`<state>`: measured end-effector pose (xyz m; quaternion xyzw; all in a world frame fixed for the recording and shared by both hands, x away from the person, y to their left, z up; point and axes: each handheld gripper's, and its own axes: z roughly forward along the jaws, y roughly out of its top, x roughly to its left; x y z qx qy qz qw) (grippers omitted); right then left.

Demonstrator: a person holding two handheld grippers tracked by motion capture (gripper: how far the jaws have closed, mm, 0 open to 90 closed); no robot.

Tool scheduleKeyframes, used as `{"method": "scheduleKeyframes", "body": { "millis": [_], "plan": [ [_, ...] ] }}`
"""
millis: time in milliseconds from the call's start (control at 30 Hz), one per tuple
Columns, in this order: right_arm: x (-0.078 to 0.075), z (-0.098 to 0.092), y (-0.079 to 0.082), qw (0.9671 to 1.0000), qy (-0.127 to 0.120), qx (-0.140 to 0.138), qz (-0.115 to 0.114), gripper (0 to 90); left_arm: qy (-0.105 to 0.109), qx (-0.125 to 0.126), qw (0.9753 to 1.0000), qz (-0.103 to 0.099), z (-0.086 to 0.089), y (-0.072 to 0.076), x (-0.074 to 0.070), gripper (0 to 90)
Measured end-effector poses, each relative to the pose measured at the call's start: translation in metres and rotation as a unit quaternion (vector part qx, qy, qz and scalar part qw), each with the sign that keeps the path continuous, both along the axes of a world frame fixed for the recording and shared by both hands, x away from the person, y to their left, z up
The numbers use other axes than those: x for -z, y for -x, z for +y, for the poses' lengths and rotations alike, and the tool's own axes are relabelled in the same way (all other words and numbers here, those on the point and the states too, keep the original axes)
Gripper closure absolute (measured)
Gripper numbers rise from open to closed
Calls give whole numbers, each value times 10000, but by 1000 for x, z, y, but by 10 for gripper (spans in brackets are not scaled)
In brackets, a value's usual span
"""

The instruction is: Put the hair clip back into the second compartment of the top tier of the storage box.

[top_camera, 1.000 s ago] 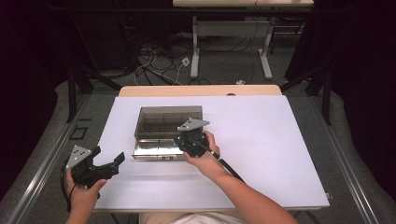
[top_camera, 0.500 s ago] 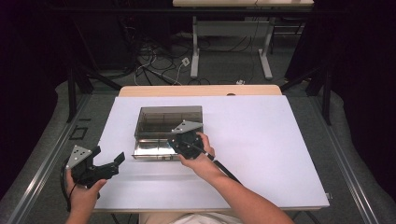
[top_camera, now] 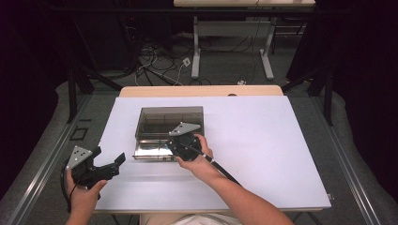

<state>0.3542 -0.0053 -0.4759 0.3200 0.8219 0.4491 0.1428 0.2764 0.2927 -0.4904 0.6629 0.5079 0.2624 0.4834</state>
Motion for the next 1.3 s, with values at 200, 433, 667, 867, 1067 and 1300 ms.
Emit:
{"method": "scheduleKeyframes", "body": {
  "millis": [200,433,667,867,1067,1300],
  "plan": [
    [-1,-1,0,10000,-4,23,-42,786,-4,4,10000,-5,0,0,0,32],
    [-4,-5,-1,9999,-64,60,-67,715,-5,4,10000,-4,0,0,0,32],
    [-5,-6,0,9999,-57,136,-48,600,-1,1,10000,-3,0,0,0,32],
    [-7,-8,1,9994,-192,282,-33,462,4,-2,10000,2,0,0,0,32],
    [-11,-13,2,9989,-247,387,24,344,-4,2,10000,-7,0,0,0,32],
    [-15,-19,4,9987,-320,399,38,178,-2,-3,10000,-3,0,0,0,32]
  ]
}}
